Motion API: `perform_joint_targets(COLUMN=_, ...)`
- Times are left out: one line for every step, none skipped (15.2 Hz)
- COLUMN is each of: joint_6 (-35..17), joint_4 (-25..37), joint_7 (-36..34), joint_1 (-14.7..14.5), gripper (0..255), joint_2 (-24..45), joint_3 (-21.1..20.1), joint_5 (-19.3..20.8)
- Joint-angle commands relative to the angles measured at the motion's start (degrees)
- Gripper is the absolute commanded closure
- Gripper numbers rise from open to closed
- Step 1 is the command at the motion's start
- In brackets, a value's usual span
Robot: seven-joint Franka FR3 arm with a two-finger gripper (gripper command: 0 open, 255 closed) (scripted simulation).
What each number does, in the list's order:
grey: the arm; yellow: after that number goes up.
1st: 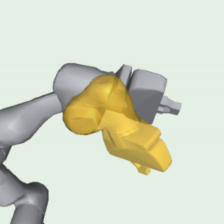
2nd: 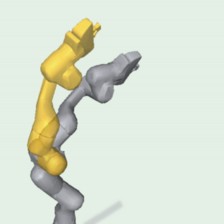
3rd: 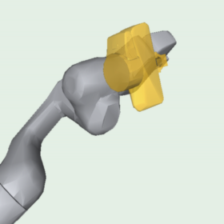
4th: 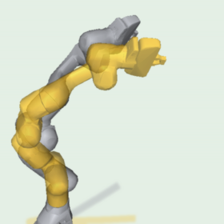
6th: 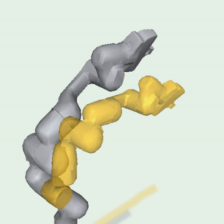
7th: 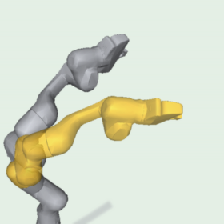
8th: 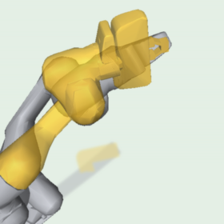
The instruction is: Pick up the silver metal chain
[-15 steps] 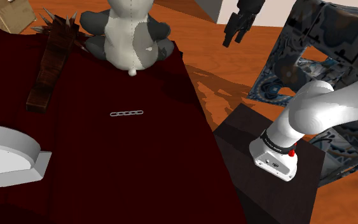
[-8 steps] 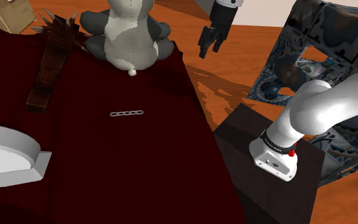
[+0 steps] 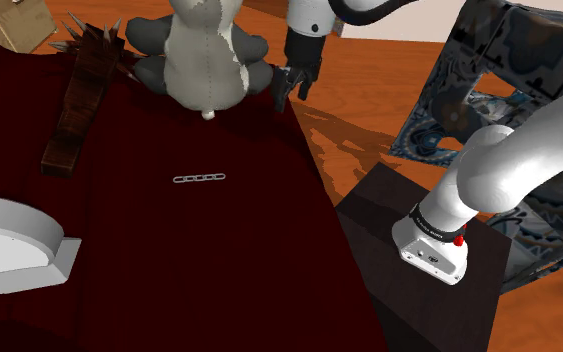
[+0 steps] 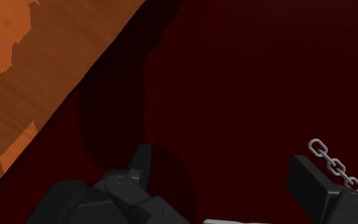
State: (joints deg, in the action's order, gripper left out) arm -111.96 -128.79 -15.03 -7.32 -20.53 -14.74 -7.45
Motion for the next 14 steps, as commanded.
perform_joint_targets(joint_6=-1.89, joint_4=2.15, joint_7=-1.74, joint_1=-0.43, gripper=0, joint_2=4.20, joint_3=-1.82, joint_5=0.66)
perform_joint_targets(joint_6=-2.59, joint_4=3.23, joint_7=-2.65, joint_1=-0.68, gripper=0, joint_2=6.11, joint_3=-2.67, joint_5=1.11)
perform_joint_targets(joint_6=-3.25, joint_4=4.37, joint_7=-3.58, joint_1=-0.93, gripper=0, joint_2=8.04, joint_3=-3.50, joint_5=1.63)
perform_joint_targets(joint_6=-3.86, joint_4=5.57, joint_7=-4.55, joint_1=-1.19, gripper=0, joint_2=10.01, joint_3=-4.31, joint_5=2.24)
perform_joint_targets(joint_6=-4.41, joint_4=6.83, joint_7=-5.54, joint_1=-1.48, gripper=0, joint_2=12.01, joint_3=-5.08, joint_5=2.93)
perform_joint_targets(joint_6=-4.91, joint_4=8.16, joint_7=-6.55, joint_1=-1.80, gripper=0, joint_2=14.04, joint_3=-5.80, joint_5=3.70)
perform_joint_targets(joint_6=-5.35, joint_4=9.54, joint_7=-7.59, joint_1=-2.16, gripper=0, joint_2=16.10, joint_3=-6.48, joint_5=4.54)
perform_joint_targets(joint_6=-5.73, joint_4=11.00, joint_7=-8.64, joint_1=-2.55, gripper=0, joint_2=18.19, joint_3=-7.12, joint_5=5.46)
perform_joint_targets(joint_6=-6.04, joint_4=12.51, joint_7=-9.71, joint_1=-3.00, gripper=0, joint_2=20.31, joint_3=-7.68, joint_5=6.43)
perform_joint_targets(joint_6=-6.29, joint_4=14.10, joint_7=-10.77, joint_1=-3.50, gripper=0, joint_2=22.45, joint_3=-8.19, joint_5=7.46)
perform_joint_targets(joint_6=-6.46, joint_4=15.75, joint_7=-11.83, joint_1=-4.06, gripper=0, joint_2=24.62, joint_3=-8.64, joint_5=8.53)
perform_joint_targets(joint_6=-6.56, joint_4=17.48, joint_7=-12.88, joint_1=-4.68, gripper=0, joint_2=26.81, joint_3=-9.02, joint_5=9.63)
perform_joint_targets(joint_6=-6.59, joint_4=19.28, joint_7=-13.90, joint_1=-5.38, gripper=0, joint_2=29.01, joint_3=-9.32, joint_5=10.75)
perform_joint_targets(joint_6=-6.55, joint_4=21.15, joint_7=-14.89, joint_1=-6.13, gripper=0, joint_2=31.23, joint_3=-9.56, joint_5=11.87)
